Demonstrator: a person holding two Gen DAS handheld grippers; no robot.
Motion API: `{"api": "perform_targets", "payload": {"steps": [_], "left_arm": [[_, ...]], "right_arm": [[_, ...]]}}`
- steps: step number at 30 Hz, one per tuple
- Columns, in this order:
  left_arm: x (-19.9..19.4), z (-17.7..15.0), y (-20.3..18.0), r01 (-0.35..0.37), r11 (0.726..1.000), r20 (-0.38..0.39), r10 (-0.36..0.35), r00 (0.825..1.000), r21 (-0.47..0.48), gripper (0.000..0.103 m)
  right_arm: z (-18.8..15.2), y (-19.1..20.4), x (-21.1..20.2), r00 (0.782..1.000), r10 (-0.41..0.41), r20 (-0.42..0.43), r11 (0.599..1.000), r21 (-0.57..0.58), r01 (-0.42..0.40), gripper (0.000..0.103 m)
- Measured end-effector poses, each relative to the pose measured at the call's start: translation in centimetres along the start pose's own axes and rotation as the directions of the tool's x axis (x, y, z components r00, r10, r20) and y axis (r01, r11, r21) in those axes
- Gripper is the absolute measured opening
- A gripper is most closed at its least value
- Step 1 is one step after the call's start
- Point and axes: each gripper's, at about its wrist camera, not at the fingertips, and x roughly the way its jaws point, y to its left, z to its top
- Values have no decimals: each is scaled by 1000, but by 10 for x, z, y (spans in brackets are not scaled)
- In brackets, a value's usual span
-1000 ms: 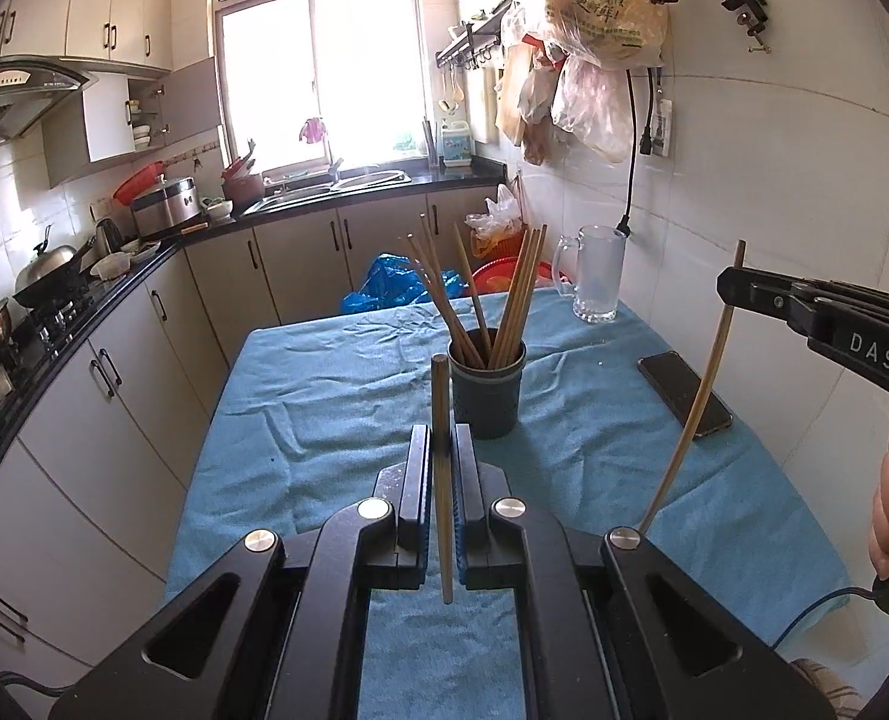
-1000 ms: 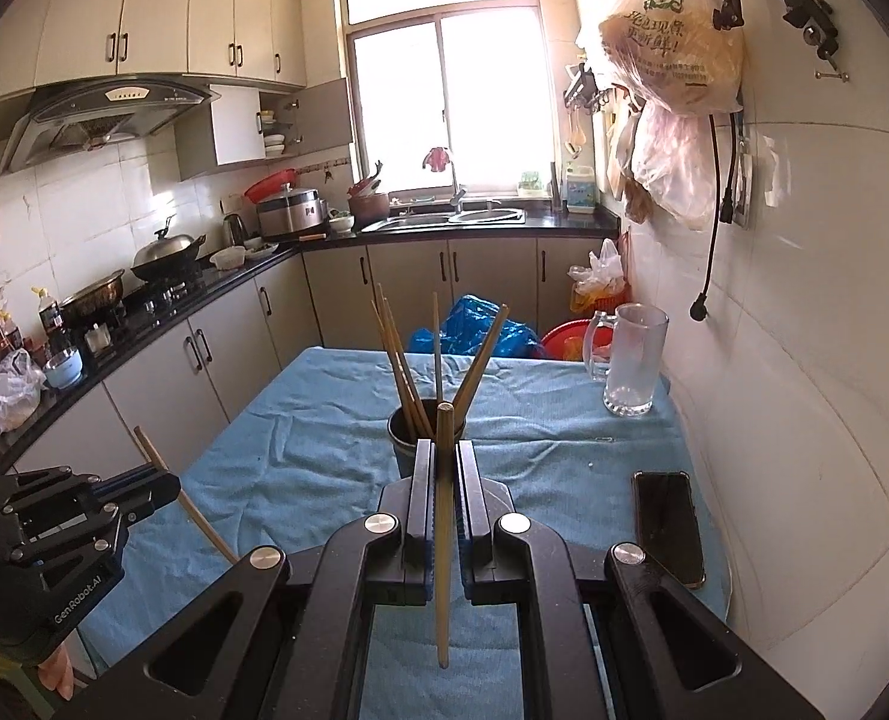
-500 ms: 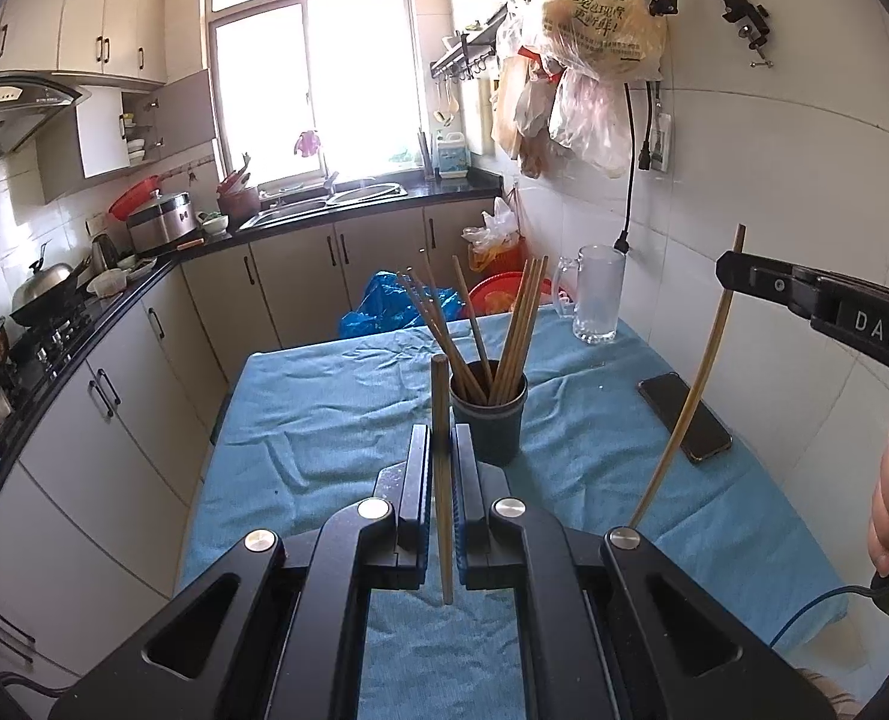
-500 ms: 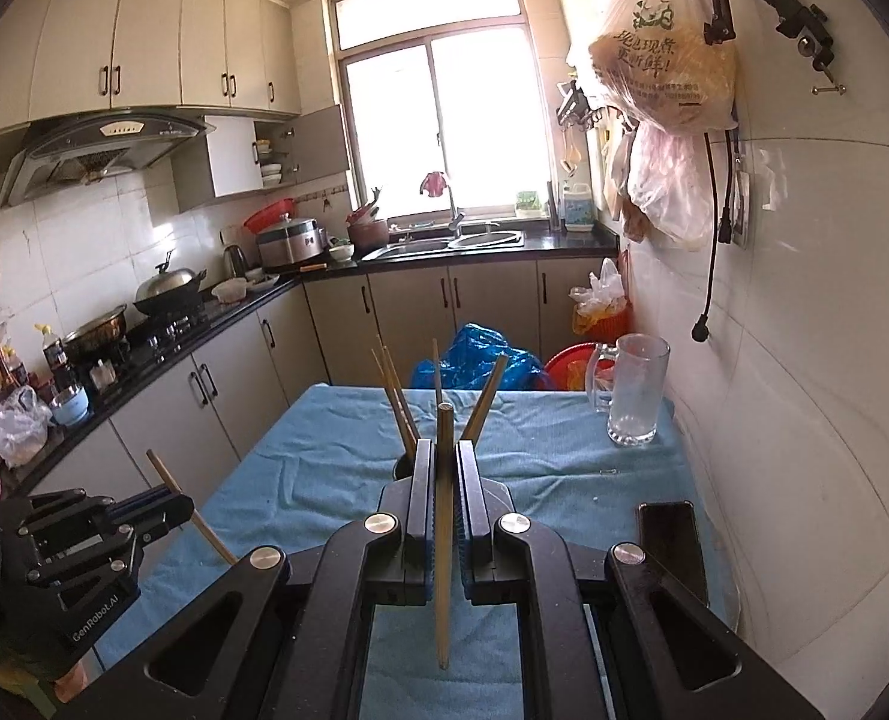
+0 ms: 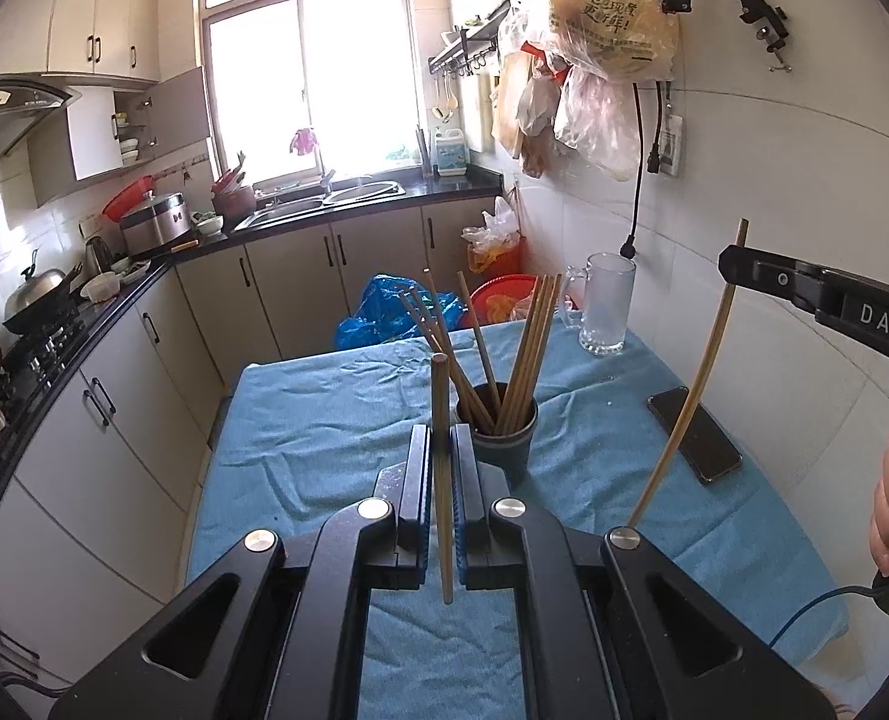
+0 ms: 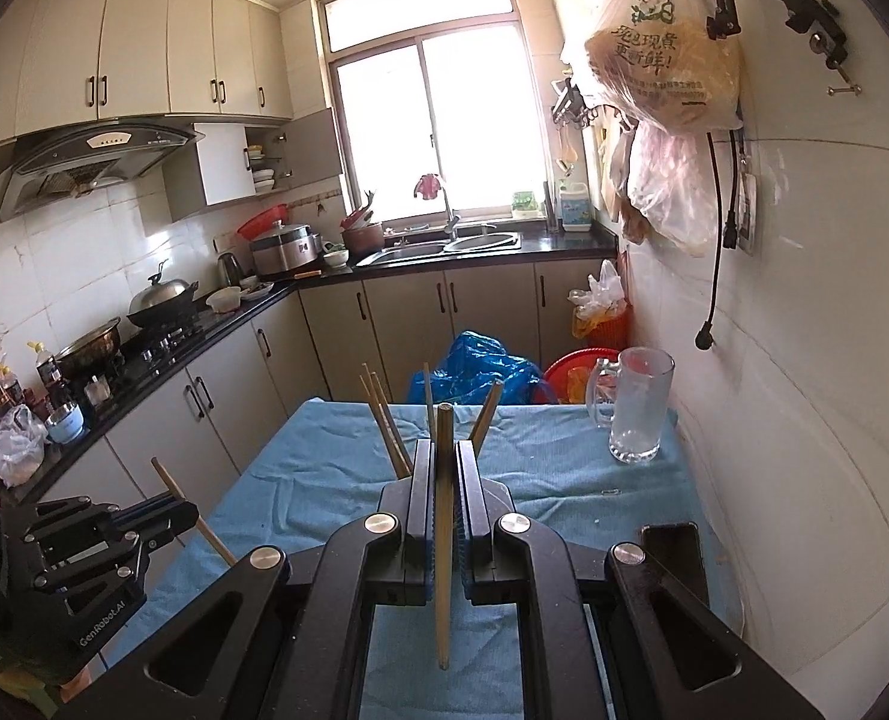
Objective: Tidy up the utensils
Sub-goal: 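Lift both held chopsticks and carry them over the black holder cup, then lower the chopsticks into the black cup with both tools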
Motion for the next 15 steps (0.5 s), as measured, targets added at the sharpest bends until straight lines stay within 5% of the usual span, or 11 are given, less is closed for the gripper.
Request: {"api": "perform_targets", "payload": {"steps": [15], "left_arm": [[21, 27, 9, 10, 1000, -4, -10, 1000, 29, 6]], "right_arm": [[27, 5, 19, 1000, 13, 27, 1000, 11, -14, 7]]}}
